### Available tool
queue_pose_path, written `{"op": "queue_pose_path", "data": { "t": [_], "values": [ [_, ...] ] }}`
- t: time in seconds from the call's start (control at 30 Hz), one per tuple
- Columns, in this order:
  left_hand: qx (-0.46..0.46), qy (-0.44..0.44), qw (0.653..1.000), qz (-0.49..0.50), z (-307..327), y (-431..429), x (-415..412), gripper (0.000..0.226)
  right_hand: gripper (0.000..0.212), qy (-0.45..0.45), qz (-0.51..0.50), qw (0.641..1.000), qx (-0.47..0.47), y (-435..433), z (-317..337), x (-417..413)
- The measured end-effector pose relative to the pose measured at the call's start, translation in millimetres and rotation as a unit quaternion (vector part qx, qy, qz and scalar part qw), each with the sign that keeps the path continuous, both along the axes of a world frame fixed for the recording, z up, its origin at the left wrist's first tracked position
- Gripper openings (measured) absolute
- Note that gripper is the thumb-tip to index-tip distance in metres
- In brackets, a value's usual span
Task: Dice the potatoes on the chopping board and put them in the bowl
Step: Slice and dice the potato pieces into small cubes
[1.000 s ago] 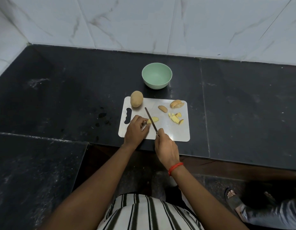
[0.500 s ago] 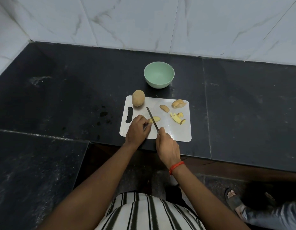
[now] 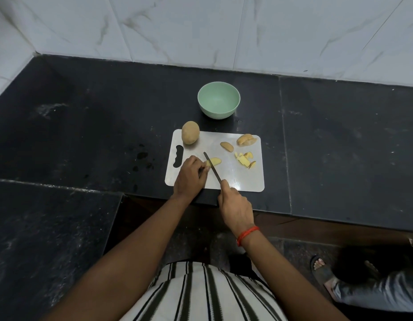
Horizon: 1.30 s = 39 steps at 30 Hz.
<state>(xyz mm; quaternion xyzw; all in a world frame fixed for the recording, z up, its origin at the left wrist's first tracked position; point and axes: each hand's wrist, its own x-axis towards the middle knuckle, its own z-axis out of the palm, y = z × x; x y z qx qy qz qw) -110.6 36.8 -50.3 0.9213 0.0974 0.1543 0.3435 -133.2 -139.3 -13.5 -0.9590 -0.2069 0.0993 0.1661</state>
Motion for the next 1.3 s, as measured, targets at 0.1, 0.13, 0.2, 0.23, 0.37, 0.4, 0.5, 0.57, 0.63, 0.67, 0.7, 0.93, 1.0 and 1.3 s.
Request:
{"op": "queue_pose_path", "data": {
  "t": [0.1,0.13,0.2,0.23,0.37,0.4,0.5,0.57,0.63,0.67,0.7,0.93,1.0,1.3],
  "values": [
    [0.004,-0.006,1.000,-0.002,2.6,-1.4,-1.9,0.014,0.018,0.011,-0.001,1.000,0.003,-13.5,3.2,-12.3],
    [0.004,-0.008,1.000,0.000,2.7,-1.7,-2.0,0.014,0.017,0.014,-0.004,1.000,0.001,-19.4,4.3,-17.5],
    [-0.002,-0.010,1.000,0.003,2.8,-2.1,-2.1,0.016,0.009,0.017,-0.014,1.000,0.004,-32.9,6.6,-29.1],
    [-0.008,-0.008,1.000,0.005,2.5,-1.7,-2.3,0.018,0.006,0.018,-0.020,1.000,0.007,-39.4,7.7,-34.9],
    [-0.028,0.004,0.999,0.015,3.4,-1.0,-2.8,0.027,0.013,-0.003,-0.046,0.997,0.058,-47.4,13.6,-46.0],
    [-0.029,0.006,0.999,0.016,3.3,-1.0,-2.7,0.029,0.013,-0.013,-0.047,0.996,0.075,-43.3,15.5,-43.6],
    [-0.025,0.008,0.999,0.019,3.9,-1.5,-3.6,0.027,0.013,-0.032,-0.036,0.993,0.107,-17.4,15.1,-23.6],
    [-0.021,0.008,1.000,0.020,3.2,-1.4,-3.8,0.022,0.014,-0.022,-0.030,0.993,0.112,0.6,11.2,-7.8],
    [-0.022,0.009,1.000,0.019,2.9,-2.3,-5.0,0.019,0.017,-0.017,-0.026,0.993,0.112,12.0,5.1,3.8],
    [-0.020,0.007,1.000,0.017,3.4,-2.5,-5.6,0.018,0.017,-0.016,-0.022,0.994,0.109,15.0,1.8,7.8],
    [-0.016,0.004,1.000,0.016,3.5,-2.0,-5.7,0.018,0.017,-0.015,-0.019,0.994,0.105,16.3,-1.4,10.7],
    [-0.015,-0.001,1.000,0.007,1.9,0.4,-4.9,0.012,0.012,-0.029,-0.009,0.995,0.092,15.2,-10.6,14.0],
    [-0.015,0.001,1.000,0.003,1.0,0.2,-5.0,0.011,0.012,-0.033,-0.008,0.995,0.090,16.5,-10.5,13.8],
    [-0.018,0.003,1.000,0.008,1.9,-0.6,-5.2,0.010,0.016,-0.027,-0.002,1.000,0.004,23.7,-4.9,10.9]
  ]
}}
